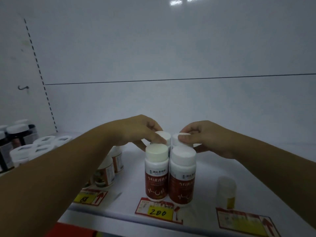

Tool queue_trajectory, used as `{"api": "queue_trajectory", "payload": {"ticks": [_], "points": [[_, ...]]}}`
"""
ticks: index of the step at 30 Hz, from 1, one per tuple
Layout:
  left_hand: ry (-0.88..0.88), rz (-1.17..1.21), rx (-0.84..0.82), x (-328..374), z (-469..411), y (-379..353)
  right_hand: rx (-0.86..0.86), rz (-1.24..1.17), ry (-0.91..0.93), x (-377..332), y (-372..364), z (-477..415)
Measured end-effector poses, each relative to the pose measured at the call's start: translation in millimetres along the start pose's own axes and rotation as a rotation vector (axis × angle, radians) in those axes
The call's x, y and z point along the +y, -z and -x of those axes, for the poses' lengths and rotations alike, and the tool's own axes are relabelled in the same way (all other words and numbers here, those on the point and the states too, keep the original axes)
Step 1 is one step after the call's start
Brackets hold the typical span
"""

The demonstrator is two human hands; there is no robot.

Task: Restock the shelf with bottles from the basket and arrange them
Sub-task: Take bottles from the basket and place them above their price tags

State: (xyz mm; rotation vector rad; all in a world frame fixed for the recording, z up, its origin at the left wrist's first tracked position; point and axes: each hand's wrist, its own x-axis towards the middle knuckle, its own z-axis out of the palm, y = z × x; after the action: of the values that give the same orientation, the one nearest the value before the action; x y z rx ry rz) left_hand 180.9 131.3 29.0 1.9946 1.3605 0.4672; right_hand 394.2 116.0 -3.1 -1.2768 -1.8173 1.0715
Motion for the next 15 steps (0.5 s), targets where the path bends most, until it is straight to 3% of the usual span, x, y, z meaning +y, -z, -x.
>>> {"api": "queue_trajectory", "payload": {"ticks": [6,11,15], "points": [[0.134,0.092,-0.113,-2.4,-4.5,0.1,-0.074,-0.061,-0.021,5.6,-1.6,-0.8],[0.161,0.107,-0.083,0.6,-0.6,-2.6,-0.099,-0.024,-0.033,8.0,-2.5,-0.1],[0.165,0.005,-0.017,17.5,8.5,-1.2,0.105,0.244,0.053,-0.8,1.0,-0.8]]}}
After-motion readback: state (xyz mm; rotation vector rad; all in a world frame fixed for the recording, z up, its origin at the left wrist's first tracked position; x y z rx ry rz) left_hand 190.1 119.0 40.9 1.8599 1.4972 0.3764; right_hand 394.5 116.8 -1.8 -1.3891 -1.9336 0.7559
